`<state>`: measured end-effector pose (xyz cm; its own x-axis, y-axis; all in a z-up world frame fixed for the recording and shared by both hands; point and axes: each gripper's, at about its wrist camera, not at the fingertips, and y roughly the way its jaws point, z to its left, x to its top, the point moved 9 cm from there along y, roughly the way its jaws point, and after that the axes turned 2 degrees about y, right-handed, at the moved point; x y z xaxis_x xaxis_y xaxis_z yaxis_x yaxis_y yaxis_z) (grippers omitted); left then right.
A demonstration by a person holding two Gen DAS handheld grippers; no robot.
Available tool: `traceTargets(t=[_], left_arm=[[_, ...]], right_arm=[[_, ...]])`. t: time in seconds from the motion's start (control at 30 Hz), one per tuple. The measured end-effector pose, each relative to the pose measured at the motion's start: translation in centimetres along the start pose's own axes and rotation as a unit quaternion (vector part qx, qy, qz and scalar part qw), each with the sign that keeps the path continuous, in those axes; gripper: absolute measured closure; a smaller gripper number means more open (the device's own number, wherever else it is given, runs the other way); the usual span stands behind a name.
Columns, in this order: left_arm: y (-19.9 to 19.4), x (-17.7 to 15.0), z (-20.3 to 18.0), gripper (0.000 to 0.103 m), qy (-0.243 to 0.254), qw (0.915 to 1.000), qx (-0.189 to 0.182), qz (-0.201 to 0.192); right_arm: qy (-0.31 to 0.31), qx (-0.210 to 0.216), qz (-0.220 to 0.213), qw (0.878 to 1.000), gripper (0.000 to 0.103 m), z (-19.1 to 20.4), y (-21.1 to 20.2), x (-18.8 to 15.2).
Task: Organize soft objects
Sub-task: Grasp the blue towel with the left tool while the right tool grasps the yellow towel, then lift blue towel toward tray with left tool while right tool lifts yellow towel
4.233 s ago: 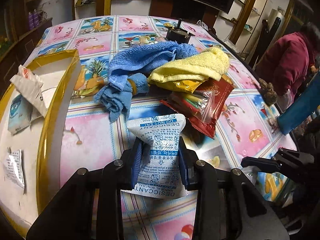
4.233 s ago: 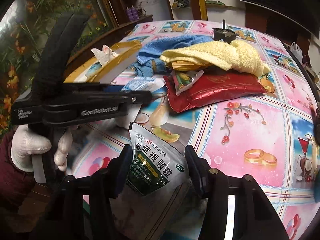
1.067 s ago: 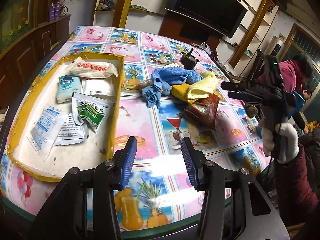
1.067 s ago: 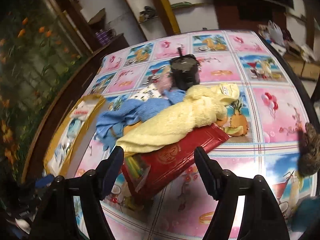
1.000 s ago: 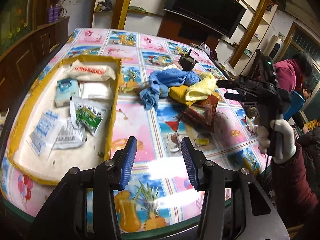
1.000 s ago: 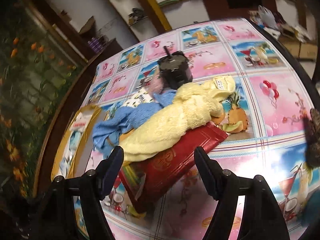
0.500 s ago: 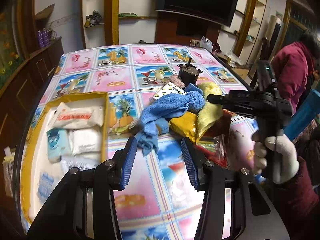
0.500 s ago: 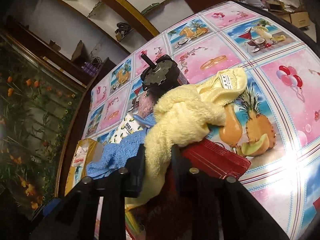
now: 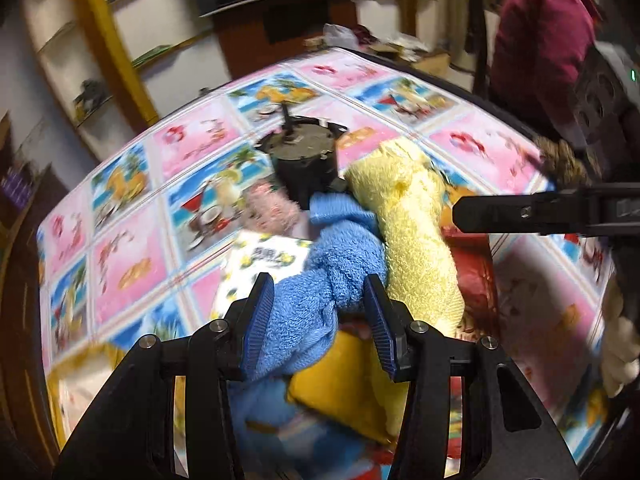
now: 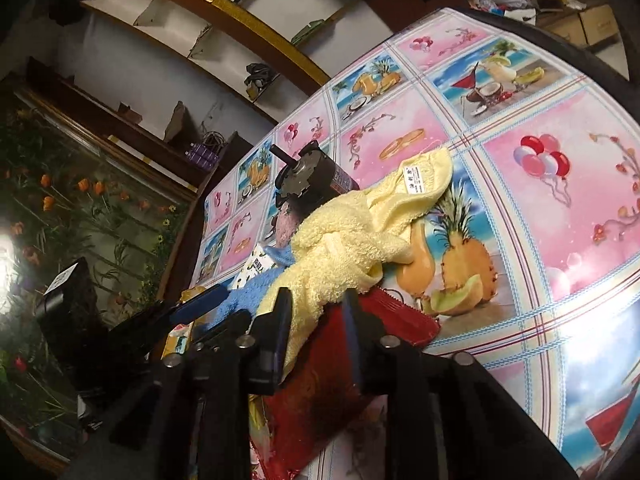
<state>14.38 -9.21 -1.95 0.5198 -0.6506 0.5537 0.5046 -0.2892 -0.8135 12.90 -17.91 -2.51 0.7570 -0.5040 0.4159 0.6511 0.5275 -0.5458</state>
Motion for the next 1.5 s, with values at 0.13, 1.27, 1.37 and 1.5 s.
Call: traceTargets(t=[0.13, 1.27, 1.37, 1.5], left_arm=[[1.2, -0.8, -1.0, 0.056, 0.046, 0.9987, -0.002, 0.023], [-21.0, -10.0, 5.8, 0.092, -0.211, 0.9618, -0.058, -0.164], [-23.8, -12.3, 7.9, 0.092, -0.235, 0.9537, -0.031, -0.186], [-25.9, -15.5, 10.5, 0.092, -0.263, 0.9445, 0.007, -0.197]], right_arm=[[-0.001, 0.005, -0.005, 1.0, 0.041, 0.4, 0.1, 0.1], [-0.009, -0.019, -0.057, 0.998, 0.069, 3.2, -1.6, 1.8], [-0.036, 0.0, -0.054, 0.998, 0.068, 6.6, -2.1, 0.9], [-0.076, 0.026, -0.039, 0.996, 0.068, 11.6, -1.6, -1.0]])
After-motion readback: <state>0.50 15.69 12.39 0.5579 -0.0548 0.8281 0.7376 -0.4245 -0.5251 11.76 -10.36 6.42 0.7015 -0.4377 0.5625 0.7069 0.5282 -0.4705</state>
